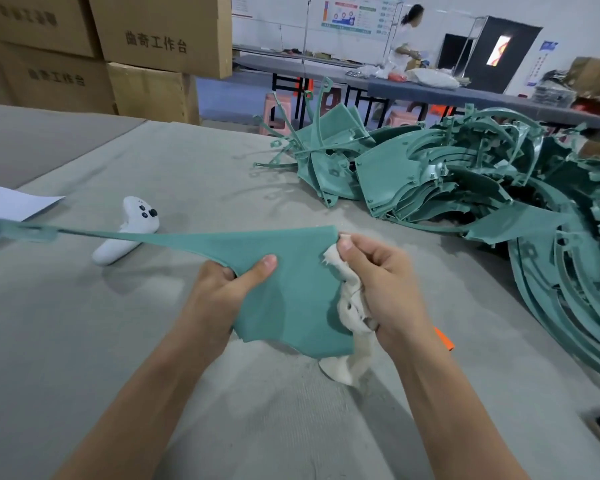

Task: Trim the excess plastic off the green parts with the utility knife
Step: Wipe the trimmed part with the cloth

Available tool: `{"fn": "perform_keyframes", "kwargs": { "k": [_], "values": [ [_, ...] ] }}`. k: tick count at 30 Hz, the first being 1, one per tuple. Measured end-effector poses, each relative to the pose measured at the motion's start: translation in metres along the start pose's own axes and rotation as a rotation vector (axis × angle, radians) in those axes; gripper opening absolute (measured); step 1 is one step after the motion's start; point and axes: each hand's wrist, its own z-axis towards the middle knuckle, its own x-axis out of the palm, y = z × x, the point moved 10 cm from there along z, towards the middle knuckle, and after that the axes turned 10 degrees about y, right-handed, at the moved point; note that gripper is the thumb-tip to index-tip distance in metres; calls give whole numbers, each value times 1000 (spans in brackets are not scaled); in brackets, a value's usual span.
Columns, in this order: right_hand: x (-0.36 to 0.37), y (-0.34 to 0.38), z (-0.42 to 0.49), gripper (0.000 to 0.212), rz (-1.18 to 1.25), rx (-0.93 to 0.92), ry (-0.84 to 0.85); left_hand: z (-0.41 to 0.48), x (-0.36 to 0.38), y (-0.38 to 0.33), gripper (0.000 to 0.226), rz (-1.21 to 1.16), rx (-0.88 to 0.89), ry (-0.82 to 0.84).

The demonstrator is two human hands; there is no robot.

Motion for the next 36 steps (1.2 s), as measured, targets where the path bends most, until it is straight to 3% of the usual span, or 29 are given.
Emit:
{"fn": "perform_keyframes", "kwargs": {
  "k": [6,10,15,19,22,25,28,31,33,36],
  "values": [
    [2,-6,0,30,32,43,-21,1,-2,-4,30,66,-2,47],
    [12,-12,-3,41,-105,43,-24,0,-17,-5,32,-40,17,-75],
    [34,-16,-5,39,-261,54,86,-3,-48,-9,24,-185,29,-265],
    [30,-19,-3,39,-291,85,110,-5,-55,-7,13,-241,54,-334],
    [18,-22,-1,42,-266,143,112,-5,-52,-1,15,-281,57,-364],
    [13,-27,-3,48,-284,218,204,-8,-65,0,24,-472,108,-491],
    [1,-21,1,52,-220,161,35,-9,-72,2,32,-631,125,-531],
    [-7,-4,-2,38,-11,-24,-232,-6,-43,17,22,-623,28,-435],
    [3,0,-5,35,40,-93,-242,-4,-25,25,25,-593,7,-368],
    [26,-8,-14,43,-77,-147,-213,-3,-16,28,26,-653,17,-346]
  ]
}}
